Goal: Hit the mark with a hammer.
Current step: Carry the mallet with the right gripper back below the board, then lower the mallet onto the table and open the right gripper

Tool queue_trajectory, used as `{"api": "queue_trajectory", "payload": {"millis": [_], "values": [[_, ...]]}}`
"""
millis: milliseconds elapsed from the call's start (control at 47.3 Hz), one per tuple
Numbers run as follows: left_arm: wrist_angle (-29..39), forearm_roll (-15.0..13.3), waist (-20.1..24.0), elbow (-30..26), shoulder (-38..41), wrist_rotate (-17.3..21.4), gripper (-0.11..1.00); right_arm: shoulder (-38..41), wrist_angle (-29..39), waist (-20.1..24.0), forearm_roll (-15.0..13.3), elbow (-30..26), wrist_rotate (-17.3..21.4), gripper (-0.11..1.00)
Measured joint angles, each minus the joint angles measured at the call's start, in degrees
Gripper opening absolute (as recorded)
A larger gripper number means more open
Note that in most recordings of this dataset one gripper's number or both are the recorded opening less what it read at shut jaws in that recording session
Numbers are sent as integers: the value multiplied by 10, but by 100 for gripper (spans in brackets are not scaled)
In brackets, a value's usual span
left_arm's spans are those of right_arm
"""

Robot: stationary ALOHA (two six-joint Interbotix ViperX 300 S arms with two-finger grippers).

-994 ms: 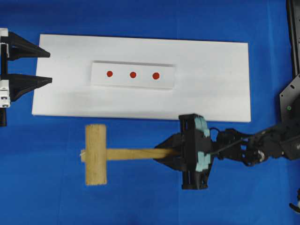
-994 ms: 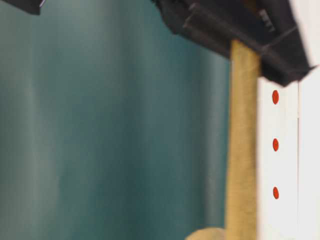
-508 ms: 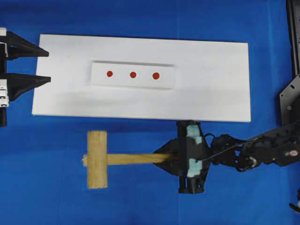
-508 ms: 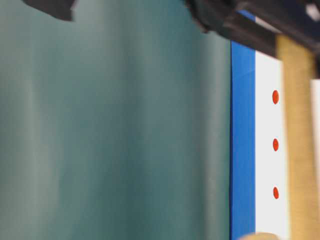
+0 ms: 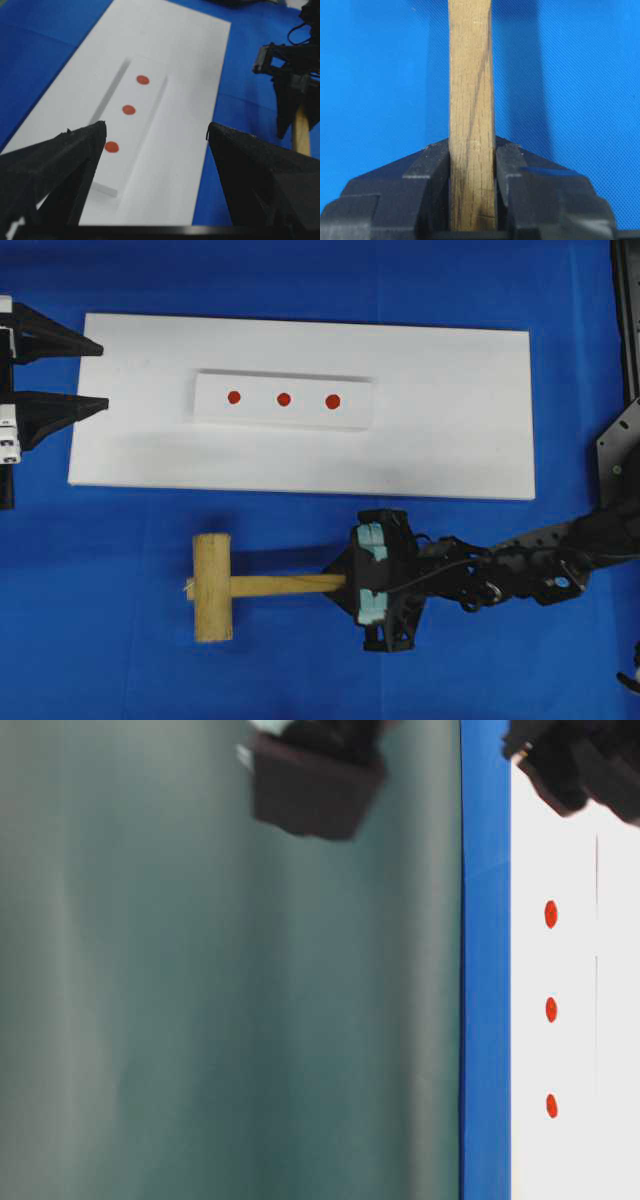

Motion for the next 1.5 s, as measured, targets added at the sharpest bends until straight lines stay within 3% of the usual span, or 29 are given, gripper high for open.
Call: {"api": "queue_trajectory", "payload": {"millis": [868,952,1121,1206,1502], "values": [[-1,0,1,3,0,2,78,4,26,-16,0,-1,-3,9],[-1,0,1,3,0,1,78,4,25,-16,0,-1,-1,23],[0,0,1,3,0,1,78,4,18,-15,0,-2,-1,75],[-1,0,1,2,0,1,78,4,9,-15,-1,-2,0,93],[0,0,1,3,0,2,78,-6,2,-16,-1,-3,-9,89]]}}
